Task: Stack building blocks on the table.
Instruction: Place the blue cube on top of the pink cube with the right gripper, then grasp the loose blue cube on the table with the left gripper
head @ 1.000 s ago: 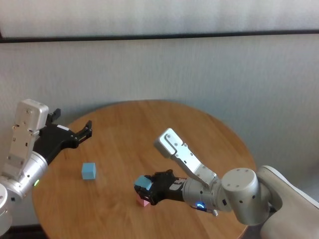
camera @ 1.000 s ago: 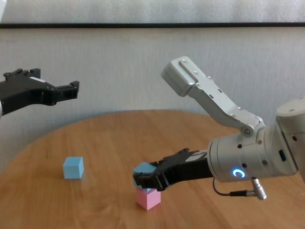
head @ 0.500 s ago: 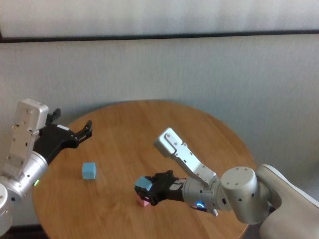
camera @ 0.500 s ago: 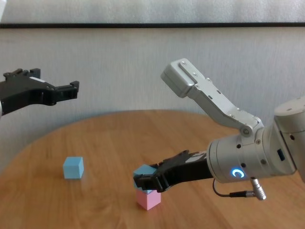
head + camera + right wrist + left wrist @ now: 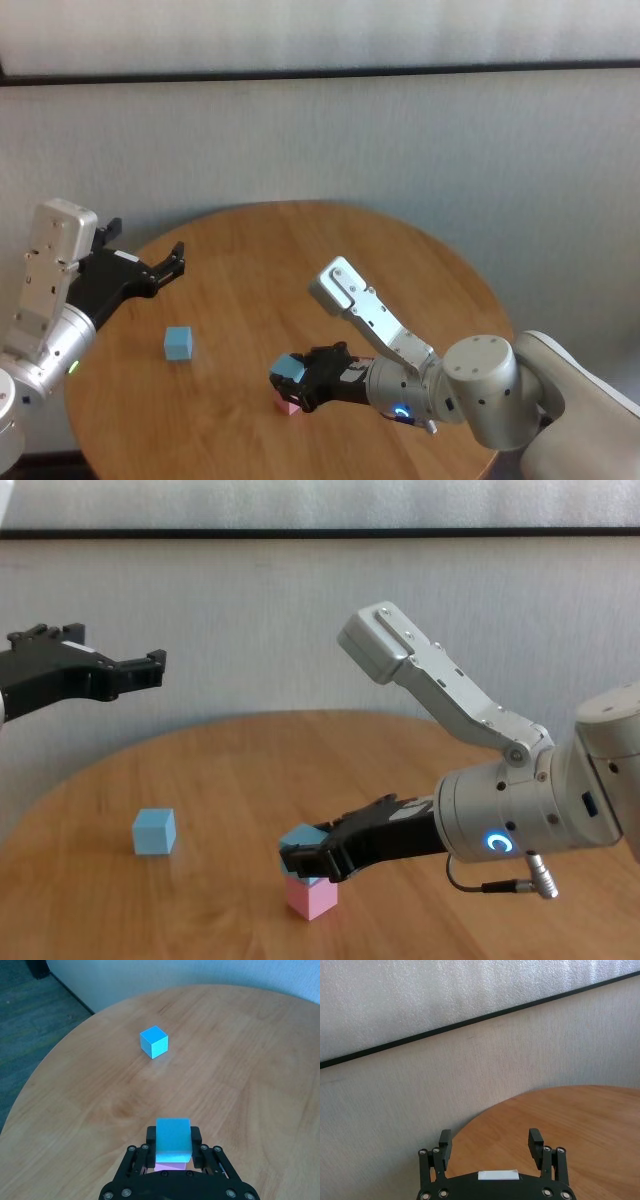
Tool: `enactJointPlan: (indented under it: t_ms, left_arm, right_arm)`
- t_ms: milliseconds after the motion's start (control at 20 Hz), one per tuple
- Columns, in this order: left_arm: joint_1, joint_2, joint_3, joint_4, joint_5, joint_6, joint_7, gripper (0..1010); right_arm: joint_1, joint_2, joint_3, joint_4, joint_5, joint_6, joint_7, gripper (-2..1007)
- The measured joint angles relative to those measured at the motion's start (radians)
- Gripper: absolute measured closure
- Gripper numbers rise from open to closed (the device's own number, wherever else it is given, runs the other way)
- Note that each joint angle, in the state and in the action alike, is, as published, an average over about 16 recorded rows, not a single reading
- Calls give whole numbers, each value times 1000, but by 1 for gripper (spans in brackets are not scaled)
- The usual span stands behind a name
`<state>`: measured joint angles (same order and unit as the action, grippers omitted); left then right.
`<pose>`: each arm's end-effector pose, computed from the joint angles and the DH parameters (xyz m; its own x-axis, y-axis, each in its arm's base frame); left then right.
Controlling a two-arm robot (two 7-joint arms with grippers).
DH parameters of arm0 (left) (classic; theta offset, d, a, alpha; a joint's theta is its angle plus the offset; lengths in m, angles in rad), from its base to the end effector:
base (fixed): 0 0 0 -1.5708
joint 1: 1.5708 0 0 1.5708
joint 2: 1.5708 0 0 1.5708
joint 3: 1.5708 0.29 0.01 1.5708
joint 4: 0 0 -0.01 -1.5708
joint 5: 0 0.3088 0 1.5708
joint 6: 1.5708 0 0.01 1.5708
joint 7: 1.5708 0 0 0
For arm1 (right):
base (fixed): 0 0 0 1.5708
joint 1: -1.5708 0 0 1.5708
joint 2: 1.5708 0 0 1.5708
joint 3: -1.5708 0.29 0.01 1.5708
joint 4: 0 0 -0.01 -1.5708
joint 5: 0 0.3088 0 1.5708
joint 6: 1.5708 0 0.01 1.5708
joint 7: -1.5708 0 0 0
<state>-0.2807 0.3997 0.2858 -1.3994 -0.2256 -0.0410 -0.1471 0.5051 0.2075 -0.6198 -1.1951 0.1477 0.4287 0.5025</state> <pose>0.3974 0.0540 -0.2614 0.3246 0.9177 0.2290 -0.9416 0.3365 -0.0136 0.4300 0.0848 -0.2728 0.7993 -0.5994 0.0433 0.5289 0.6675 -0.5241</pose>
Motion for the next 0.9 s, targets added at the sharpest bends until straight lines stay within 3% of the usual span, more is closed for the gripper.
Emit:
enactJointPlan:
  t_ms: [500,900]
  left_arm:
    - [0,0,0,0,0,0,0,11]
    - [0,0,0,0,0,0,0,11]
  right_arm:
    - [-4,4,4,-10,4,-5,0,313]
    - [-29,29,34,-72,33,-33,-2,87]
